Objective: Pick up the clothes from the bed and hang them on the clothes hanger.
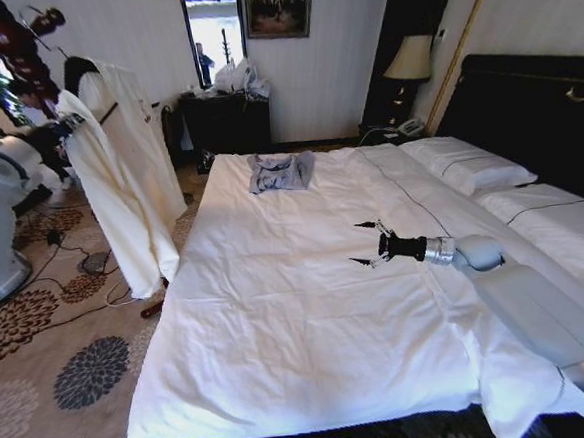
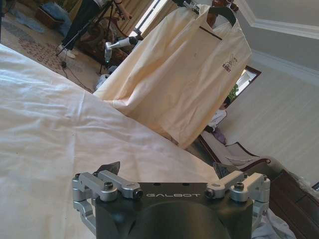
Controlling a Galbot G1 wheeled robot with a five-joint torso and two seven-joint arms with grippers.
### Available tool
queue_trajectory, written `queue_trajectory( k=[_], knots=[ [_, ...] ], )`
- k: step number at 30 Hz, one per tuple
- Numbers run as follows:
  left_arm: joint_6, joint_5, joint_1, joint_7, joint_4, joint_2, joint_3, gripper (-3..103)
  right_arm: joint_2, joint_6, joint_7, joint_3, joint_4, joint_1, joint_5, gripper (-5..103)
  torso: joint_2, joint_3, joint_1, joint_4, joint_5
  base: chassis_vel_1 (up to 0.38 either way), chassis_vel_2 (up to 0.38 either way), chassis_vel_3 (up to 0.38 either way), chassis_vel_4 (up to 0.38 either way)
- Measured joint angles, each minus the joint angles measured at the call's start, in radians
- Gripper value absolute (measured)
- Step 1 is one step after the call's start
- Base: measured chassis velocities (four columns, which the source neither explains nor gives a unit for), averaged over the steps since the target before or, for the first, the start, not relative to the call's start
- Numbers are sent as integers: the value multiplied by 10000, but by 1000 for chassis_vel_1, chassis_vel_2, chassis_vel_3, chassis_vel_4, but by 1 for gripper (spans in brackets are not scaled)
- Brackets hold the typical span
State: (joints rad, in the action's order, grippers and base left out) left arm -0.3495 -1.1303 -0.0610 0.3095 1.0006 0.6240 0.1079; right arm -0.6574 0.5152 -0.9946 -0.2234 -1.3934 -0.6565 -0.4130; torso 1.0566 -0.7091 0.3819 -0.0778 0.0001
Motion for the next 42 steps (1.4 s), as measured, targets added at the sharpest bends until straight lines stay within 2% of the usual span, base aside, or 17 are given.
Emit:
queue_trajectory(
  k=[12, 13, 16, 18, 20, 21, 22, 24, 26, 28, 30, 32, 34, 35, 38, 41, 42],
  knots=[
    [87, -36, 1356, -205, 788, -366, 891, 21, -116, -14, 16, 165, -23, 106, 0, 100, 1, 4, -1, -8, 12, 0, 0, 0, 0],
    [136, -26, 1542, -220, 909, -419, 1006, 18, -112, -18, 20, 165, -38, 100, 0, 100, 1, 4, -1, -9, 13, 0, 0, 0, 0],
    [400, 172, 2447, -345, 1508, -732, 1388, 32, -81, -39, 33, 97, -110, 34, -4, 100, 0, -2, 0, 8, -26, 0, 0, 0, 0],
    [450, 191, 2531, -355, 1581, -770, 1434, 32, -79, -40, 36, 83, -122, 27, -6, 100, 0, -1, 0, 9, -26, 0, 0, 0, 0],
    [888, 259, 3286, -445, 2321, -1182, 1869, 42, -63, -51, 49, 24, -185, -49, -11, 100, 0, -1, -2, 10, 0, 0, 0, 0, 0],
    [1000, 257, 3462, -451, 2503, -1293, 1960, 47, -51, -54, 54, 5, -203, -62, -11, 100, 1, 0, -3, 8, 0, 0, 0, 0, 0],
    [1000, 257, 3462, -451, 2503, -1293, 1960, 47, -51, -54, 54, 5, -203, -62, -11, 100, 1, 0, -3, 8, 0, 0, 0, 0, 0],
    [1245, 236, 3776, -464, 2875, -1570, 2136, 58, -31, -65, 60, -12, -248, -77, -12, 100, 0, 1, -3, -5, 1, 0, 0, 0, 0],
    [1476, 191, 3973, -465, 3146, -1823, 2240, 70, -27, -87, 65, -34, -302, -87, -12, 100, 0, 0, -1, -2, -4, 0, 0, 0, 0],
    [1543, 170, 4031, -456, 3241, -1917, 2276, 70, -26, -97, 71, -47, -323, -95, -11, 100, 0, 0, 0, 4, -8, 0, 0, 0, 0],
    [1620, 116, 4182, -427, 3509, -2117, 2426, 75, -13, -111, 80, -64, -368, -128, -12, 100, 0, 0, -1, 5, -1, 0, 0, 0, 0],
    [1627, 74, 4683, -417, 4073, -2445, 2829, 90, 30, -132, 88, -164, -450, -209, -18, 100, 1, 2, -2, 0, 3, 0, 0, 0, 0],
    [1618, 74, 4981, -435, 4440, -2593, 3007, 90, 67, -142, 93, -243, -494, -267, -53, 100, 0, 1, -2, 1, -1, 0, 0, 0, 0],
    [1606, 72, 5163, -511, 4705, -2675, 3123, 96, 94, -145, 95, -298, -528, -314, -123, 100, 0, 1, -2, 2, -2, 0, 0, 0, 0],
    [1561, -49, 5536, -844, 5280, -2803, 3338, 100, 175, -195, 98, -415, -607, -442, -404, 100, 0, 1, -1, 3, 0, 0, 0, 0, 0],
    [1479, -285, 5764, -1924, 6371, -2840, 3448, 100, 440, -585, 411, -815, -959, -1056, -1479, 100, 0, 1, -1, -3, 0, 0, 0, 0, 0],
    [1428, -344, 5753, -2456, 6745, -2816, 3448, 100, 514, -787, 787, -937, -1129, -1288, -1935, 100, 0, 1, -1, -6, 1, 0, 0, 0, 0]
  ],
)
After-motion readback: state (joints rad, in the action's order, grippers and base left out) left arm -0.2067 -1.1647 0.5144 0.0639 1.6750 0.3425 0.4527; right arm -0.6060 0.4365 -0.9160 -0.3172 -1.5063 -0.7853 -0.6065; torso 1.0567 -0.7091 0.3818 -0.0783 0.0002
